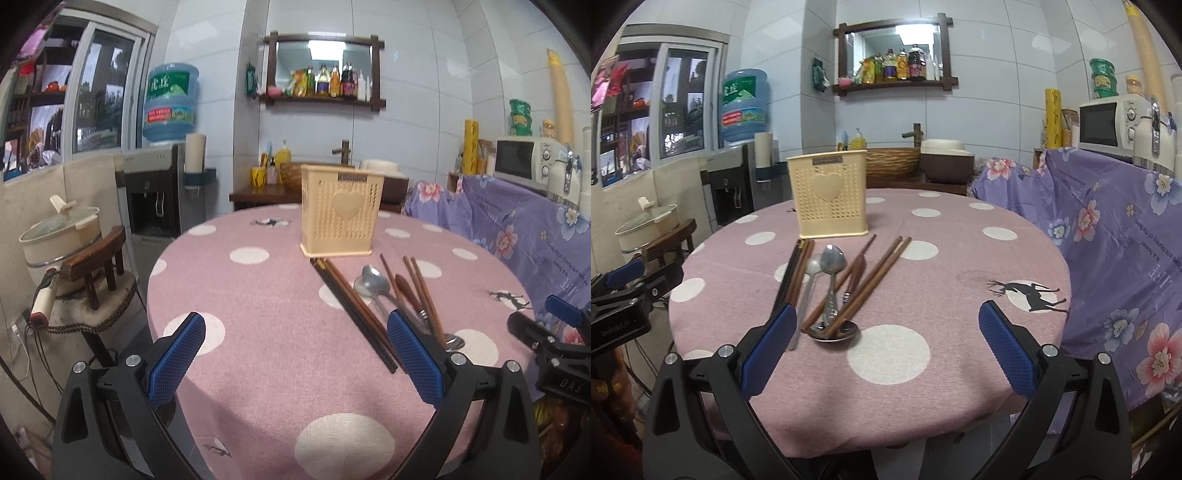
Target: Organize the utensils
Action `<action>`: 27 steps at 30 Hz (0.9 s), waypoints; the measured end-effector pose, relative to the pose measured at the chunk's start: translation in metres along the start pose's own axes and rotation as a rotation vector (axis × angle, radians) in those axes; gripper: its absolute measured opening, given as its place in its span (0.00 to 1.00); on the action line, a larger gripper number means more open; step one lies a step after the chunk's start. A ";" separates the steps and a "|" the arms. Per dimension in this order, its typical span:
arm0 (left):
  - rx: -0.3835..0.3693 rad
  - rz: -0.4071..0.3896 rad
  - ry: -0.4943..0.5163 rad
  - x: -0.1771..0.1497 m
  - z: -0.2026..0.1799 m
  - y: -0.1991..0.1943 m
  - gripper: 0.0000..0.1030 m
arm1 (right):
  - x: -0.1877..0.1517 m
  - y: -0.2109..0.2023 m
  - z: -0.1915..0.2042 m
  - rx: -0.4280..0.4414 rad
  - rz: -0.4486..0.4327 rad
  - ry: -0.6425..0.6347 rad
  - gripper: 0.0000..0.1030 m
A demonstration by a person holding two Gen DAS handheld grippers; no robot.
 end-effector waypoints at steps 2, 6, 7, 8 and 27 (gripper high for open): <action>0.012 0.035 0.013 0.001 0.004 0.011 0.95 | 0.000 0.010 -0.009 -0.033 0.039 0.007 0.95; 0.006 0.125 0.019 0.009 0.008 0.038 0.93 | -0.002 0.039 -0.027 -0.040 0.143 0.053 0.95; -0.008 0.148 0.014 0.010 0.007 0.045 0.89 | -0.002 0.046 -0.031 -0.039 0.159 0.065 0.94; -0.020 0.179 0.011 0.012 0.006 0.054 0.86 | -0.001 0.053 -0.034 -0.035 0.181 0.074 0.93; -0.081 0.531 0.036 -0.016 -0.039 0.153 0.57 | 0.020 0.134 -0.028 0.005 0.317 0.129 0.81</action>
Point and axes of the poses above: each gripper's, at about its wrist camera, not at the fingertips, and y roughly the way its jaws point, z to its left, x to its top, the point moved 10 cm from there along y, roughly the way its jaws point, and after that the axes turned 3 degrees about -y, right-handed, at the moved point
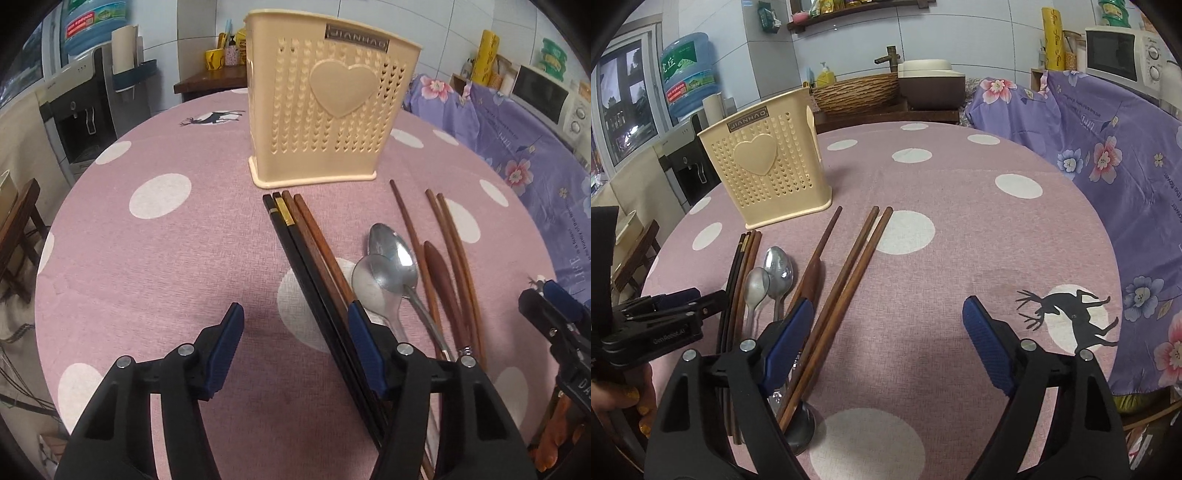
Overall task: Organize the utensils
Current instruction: 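Close the left tool on a black chopstick while the right tool grasps a wooden chopstick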
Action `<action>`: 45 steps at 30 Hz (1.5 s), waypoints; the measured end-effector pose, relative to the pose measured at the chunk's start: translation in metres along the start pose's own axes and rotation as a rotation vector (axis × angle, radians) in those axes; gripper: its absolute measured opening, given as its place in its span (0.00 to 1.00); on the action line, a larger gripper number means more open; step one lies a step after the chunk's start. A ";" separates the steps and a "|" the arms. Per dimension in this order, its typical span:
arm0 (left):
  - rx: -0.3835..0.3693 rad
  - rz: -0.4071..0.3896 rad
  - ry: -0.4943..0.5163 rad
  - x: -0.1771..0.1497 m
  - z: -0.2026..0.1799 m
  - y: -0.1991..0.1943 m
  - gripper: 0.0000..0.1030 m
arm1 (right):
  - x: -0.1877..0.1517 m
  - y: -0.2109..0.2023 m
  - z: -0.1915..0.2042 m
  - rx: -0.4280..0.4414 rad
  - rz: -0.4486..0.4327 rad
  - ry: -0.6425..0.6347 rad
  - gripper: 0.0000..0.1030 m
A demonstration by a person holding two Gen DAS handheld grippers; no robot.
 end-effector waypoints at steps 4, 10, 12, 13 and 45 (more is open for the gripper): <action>0.011 -0.008 0.011 0.001 0.005 -0.003 0.58 | -0.002 0.009 -0.004 -0.013 0.023 0.003 0.81; 0.065 0.007 0.006 0.002 0.035 -0.008 0.59 | 0.002 0.017 -0.019 -0.045 0.048 0.024 0.81; 0.041 0.008 -0.027 0.006 0.040 -0.011 0.59 | 0.006 0.019 -0.018 -0.031 0.053 0.033 0.81; 0.033 0.002 -0.035 0.010 0.041 -0.012 0.59 | 0.009 0.021 -0.016 -0.023 0.054 0.033 0.81; 0.026 -0.005 -0.084 0.049 0.030 0.014 0.48 | 0.041 0.097 -0.012 -0.093 0.212 0.065 0.33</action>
Point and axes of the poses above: each gripper's, at about its wrist camera, not at the fingertips, and y roughly the way its jaws point, z to its left, x to its top, the point moved 10 cm from there along y, roughly the way its jaws point, and after that the axes turned 3 degrees about -y, right-handed, at the moved point
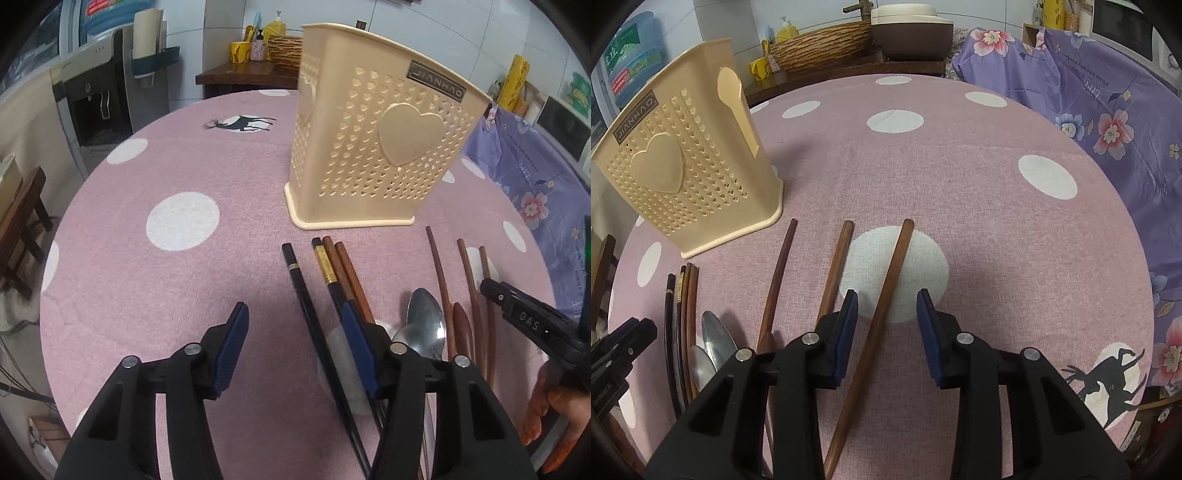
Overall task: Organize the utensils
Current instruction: 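Close the left tool on a black chopstick while the right tool grasps a wooden chopstick, then lift both chopsticks and drop them into the beige holder, opening both tools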
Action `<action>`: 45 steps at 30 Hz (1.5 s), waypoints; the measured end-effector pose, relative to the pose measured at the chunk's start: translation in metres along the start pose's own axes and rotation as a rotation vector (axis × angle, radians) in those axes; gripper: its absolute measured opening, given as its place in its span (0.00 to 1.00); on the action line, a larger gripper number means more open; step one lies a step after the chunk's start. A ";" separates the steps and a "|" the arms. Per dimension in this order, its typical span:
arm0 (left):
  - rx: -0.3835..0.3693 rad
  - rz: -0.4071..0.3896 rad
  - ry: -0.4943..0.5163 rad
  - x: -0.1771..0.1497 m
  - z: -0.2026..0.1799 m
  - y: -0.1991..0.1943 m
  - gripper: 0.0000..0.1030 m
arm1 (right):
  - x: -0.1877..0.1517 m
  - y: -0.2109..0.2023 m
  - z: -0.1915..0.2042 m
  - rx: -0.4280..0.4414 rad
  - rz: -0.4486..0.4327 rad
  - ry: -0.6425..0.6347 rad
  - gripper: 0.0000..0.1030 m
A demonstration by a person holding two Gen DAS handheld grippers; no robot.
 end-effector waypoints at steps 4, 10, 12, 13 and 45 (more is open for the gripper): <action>0.055 0.014 0.006 -0.004 -0.001 0.011 0.32 | 0.002 0.001 -0.002 0.001 0.004 0.001 0.28; 0.100 0.022 0.007 -0.004 -0.005 0.020 0.28 | 0.007 0.005 -0.003 0.008 0.019 0.013 0.24; 0.107 0.023 0.000 -0.002 -0.006 0.021 0.28 | 0.009 0.007 -0.004 0.006 0.021 0.023 0.20; 0.111 0.022 -0.002 -0.001 -0.006 0.022 0.27 | 0.011 0.009 -0.005 0.004 0.021 0.030 0.17; -0.081 -0.140 -0.054 0.051 -0.009 -0.035 0.08 | 0.066 -0.044 0.010 0.228 -0.173 0.051 0.07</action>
Point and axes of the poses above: each gripper's, at about its wrist camera, not at the fingertips, and y roughly the way its jaws point, z to its left, x to its top, the point moved 10 cm from there along y, roughly the way its jaws point, and after that the axes turned 3 degrees about -y, right-handed, at the moved point
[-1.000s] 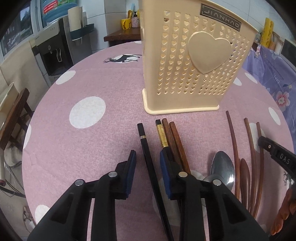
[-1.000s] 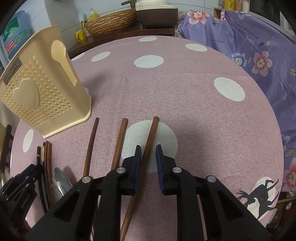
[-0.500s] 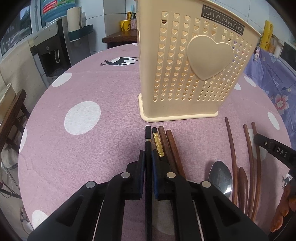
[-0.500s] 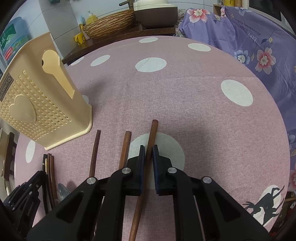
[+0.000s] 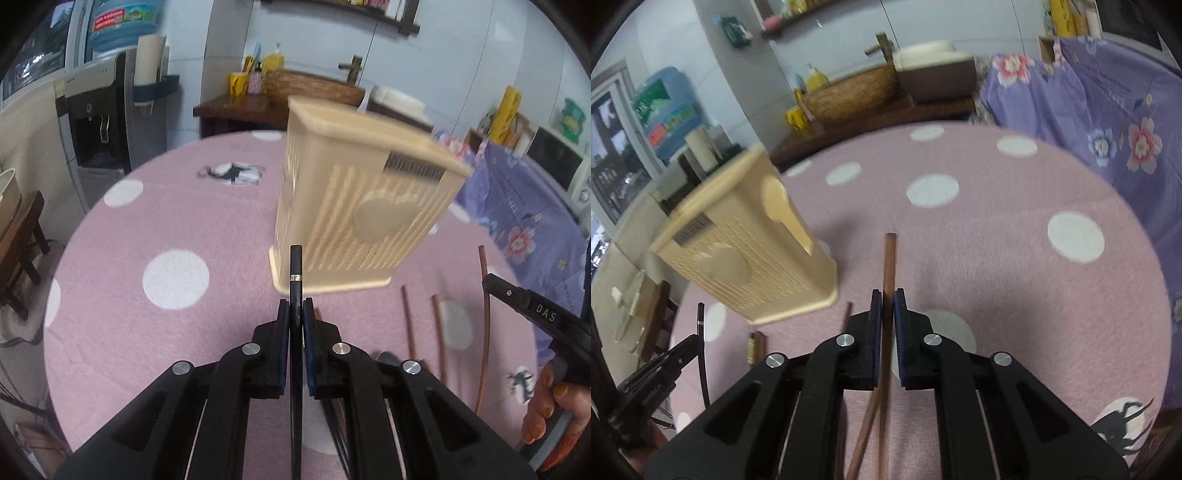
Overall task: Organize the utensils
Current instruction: 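Lift both chopsticks and drop them into the beige holder, opening both tools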
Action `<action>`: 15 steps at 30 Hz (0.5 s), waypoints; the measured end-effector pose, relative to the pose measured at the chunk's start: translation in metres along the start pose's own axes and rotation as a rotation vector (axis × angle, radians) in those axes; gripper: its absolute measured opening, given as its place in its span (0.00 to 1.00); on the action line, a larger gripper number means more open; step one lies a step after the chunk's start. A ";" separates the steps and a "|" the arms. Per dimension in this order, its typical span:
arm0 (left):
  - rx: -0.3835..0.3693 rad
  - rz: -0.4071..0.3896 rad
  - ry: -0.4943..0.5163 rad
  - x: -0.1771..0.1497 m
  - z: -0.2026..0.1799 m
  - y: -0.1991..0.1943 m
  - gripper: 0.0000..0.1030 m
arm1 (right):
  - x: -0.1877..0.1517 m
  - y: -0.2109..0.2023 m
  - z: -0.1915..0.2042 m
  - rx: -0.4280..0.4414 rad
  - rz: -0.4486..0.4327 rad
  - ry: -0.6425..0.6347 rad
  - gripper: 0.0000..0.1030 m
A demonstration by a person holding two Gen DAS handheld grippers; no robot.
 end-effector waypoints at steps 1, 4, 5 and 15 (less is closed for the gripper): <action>-0.013 -0.029 0.001 0.010 -0.001 -0.012 0.08 | 0.010 -0.014 0.003 0.011 -0.035 -0.015 0.07; -0.030 -0.108 0.011 0.037 -0.001 -0.042 0.08 | 0.033 -0.049 0.008 0.039 -0.119 -0.045 0.07; -0.030 -0.133 0.014 0.045 0.000 -0.050 0.08 | 0.039 -0.060 0.009 0.044 -0.142 -0.058 0.07; 0.002 -0.240 0.032 0.073 0.008 -0.076 0.08 | 0.070 -0.108 0.006 0.011 -0.235 -0.132 0.07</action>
Point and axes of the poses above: each gripper's, at about its wrist camera, not at the fingertips, and y roughly the way its jaws point, z to its left, x to its top, the point moved 10 cm from there along y, roughly the way its jaws point, and after that the axes turned 3 degrees about -y, right-handed, at the moved point
